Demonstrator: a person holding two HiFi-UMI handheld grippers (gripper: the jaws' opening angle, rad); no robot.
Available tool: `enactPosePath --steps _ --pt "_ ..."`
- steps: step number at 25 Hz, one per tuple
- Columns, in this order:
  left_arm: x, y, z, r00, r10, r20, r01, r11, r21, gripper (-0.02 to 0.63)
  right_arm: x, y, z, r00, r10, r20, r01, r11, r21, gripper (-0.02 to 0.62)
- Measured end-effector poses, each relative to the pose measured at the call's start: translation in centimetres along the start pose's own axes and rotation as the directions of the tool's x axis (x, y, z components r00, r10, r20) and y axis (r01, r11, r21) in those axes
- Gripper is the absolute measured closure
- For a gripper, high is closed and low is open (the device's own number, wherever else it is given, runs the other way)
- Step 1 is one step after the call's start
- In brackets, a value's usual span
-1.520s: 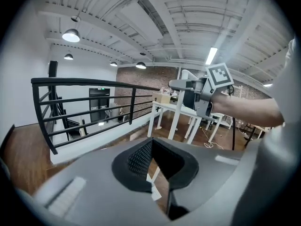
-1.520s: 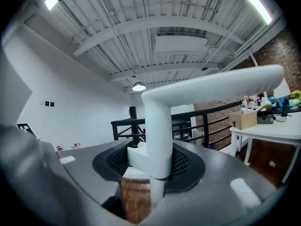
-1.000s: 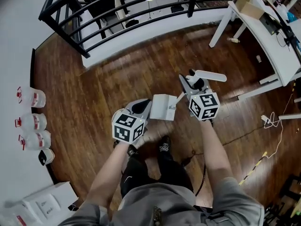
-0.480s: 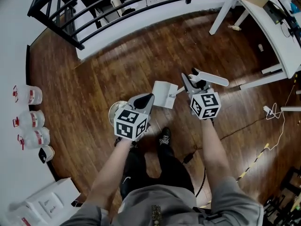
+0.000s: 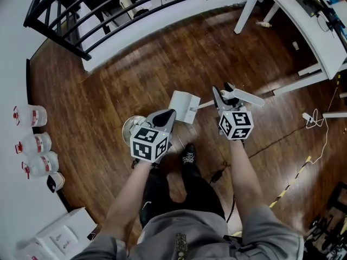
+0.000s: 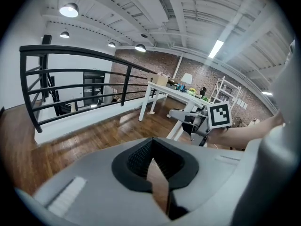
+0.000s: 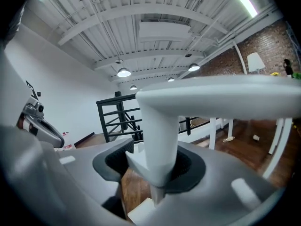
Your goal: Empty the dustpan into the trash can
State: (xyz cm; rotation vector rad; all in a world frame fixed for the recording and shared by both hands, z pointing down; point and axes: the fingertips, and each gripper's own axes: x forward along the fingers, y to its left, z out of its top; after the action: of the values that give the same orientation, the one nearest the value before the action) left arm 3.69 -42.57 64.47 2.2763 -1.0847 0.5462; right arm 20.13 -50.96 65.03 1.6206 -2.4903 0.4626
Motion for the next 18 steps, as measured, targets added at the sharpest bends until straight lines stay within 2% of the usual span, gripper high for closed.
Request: enactPosePath --steps 5,13,18 --pt "0.8 -1.3 0.0 1.0 -0.012 -0.014 0.012 1.0 0.006 0.6 -0.5 -0.3 -0.3 1.0 -0.007 -0.012 0.007 1.0 0.024 0.397" --pt "-0.2 -2.0 1.6 1.0 -0.014 -0.002 0.015 1.0 0.023 0.6 -2.1 -0.1 -1.9 0.997 -0.039 -0.065 0.044 0.997 0.068 0.26" --pt "-1.7 -2.3 1.9 0.999 -0.033 0.007 0.033 0.999 0.035 0.6 -5.2 0.8 -4.1 0.988 -0.071 -0.139 0.09 0.987 0.131 0.25"
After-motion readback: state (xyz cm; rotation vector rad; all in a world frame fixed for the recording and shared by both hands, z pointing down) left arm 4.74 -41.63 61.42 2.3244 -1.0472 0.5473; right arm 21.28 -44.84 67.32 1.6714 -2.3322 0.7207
